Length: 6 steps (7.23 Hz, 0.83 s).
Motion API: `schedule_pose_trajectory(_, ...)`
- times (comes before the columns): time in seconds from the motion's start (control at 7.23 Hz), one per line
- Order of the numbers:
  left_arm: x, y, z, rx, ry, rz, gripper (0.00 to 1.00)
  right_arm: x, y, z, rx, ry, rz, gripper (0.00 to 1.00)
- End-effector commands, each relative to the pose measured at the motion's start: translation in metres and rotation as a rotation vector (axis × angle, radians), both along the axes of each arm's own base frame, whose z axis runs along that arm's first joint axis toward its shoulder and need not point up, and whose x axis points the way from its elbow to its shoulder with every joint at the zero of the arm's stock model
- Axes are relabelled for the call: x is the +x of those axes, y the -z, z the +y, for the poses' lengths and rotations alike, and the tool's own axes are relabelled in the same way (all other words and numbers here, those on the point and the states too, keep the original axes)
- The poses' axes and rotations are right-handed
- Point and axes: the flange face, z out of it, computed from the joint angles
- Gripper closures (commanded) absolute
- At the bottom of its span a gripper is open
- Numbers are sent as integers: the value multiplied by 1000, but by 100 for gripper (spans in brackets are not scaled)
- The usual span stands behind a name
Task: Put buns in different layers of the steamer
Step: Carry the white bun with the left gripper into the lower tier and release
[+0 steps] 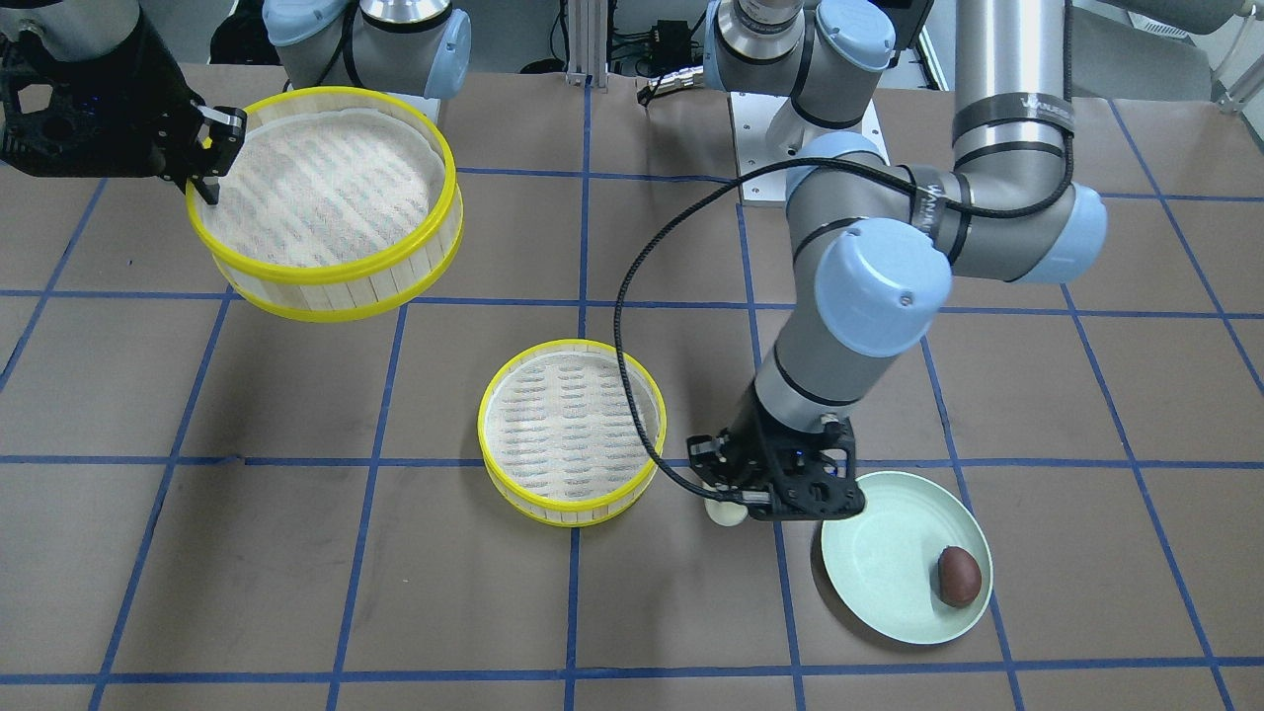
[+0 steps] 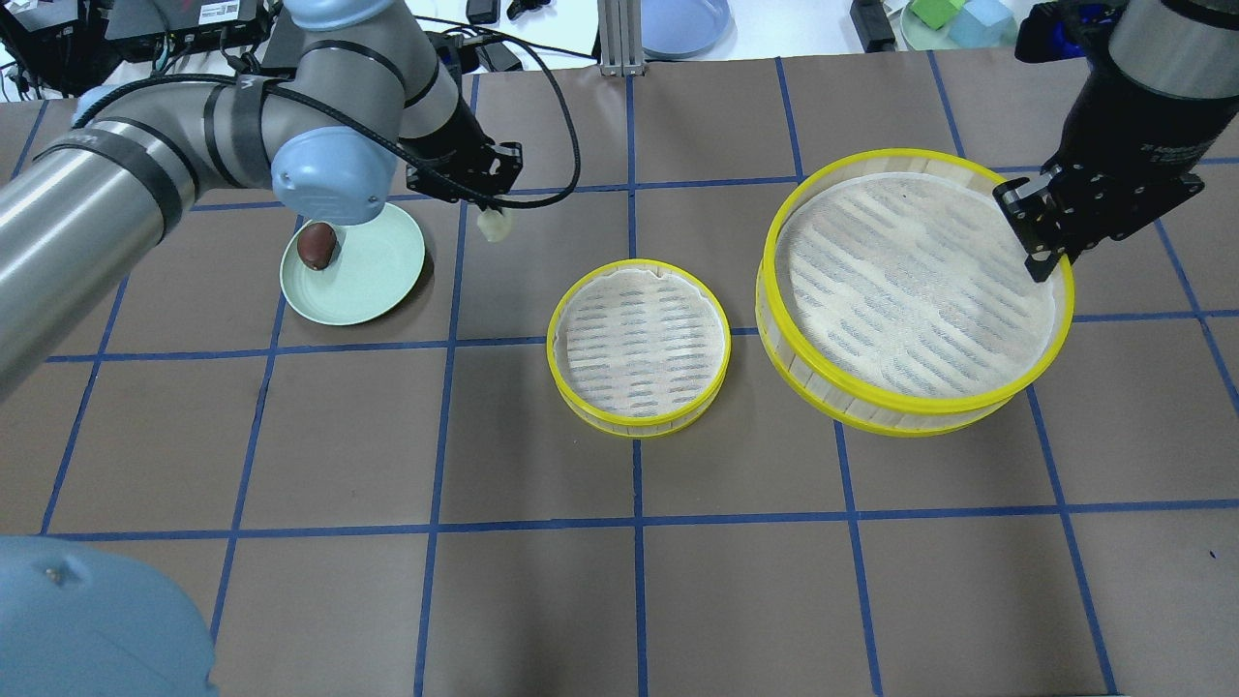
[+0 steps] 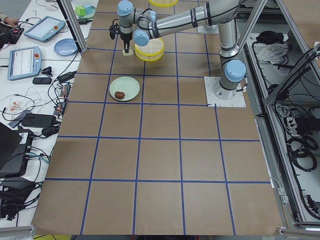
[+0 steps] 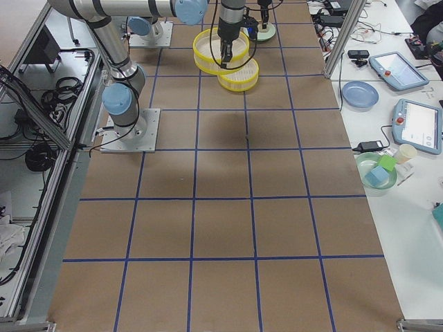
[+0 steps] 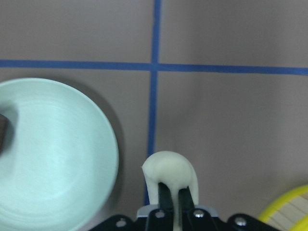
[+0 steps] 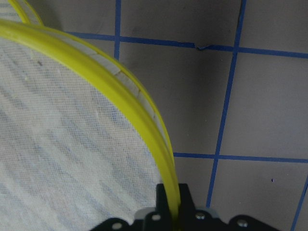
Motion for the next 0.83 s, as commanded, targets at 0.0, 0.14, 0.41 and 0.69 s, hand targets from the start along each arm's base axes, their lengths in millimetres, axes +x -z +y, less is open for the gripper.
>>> schedule_pose_trajectory(0.0, -69, 23, 33, 107, -16, 162, 100, 0, 1, 1, 5, 0, -3, 100)
schedule_pose_trajectory(0.14, -84, 32, 47, 129, 6, 176, 100, 1, 2, 2, 16, 0, -6, 100)
schedule_pose_trajectory(0.41, -106, 52, 68, 186, -28, 164, 48, 0, 4, 2, 21, -1, -4, 100)
schedule_pose_trajectory(0.69, -106, 47, 69, 180, -29, 166, 0, 0, 12, 3, 37, -1, -2, 100)
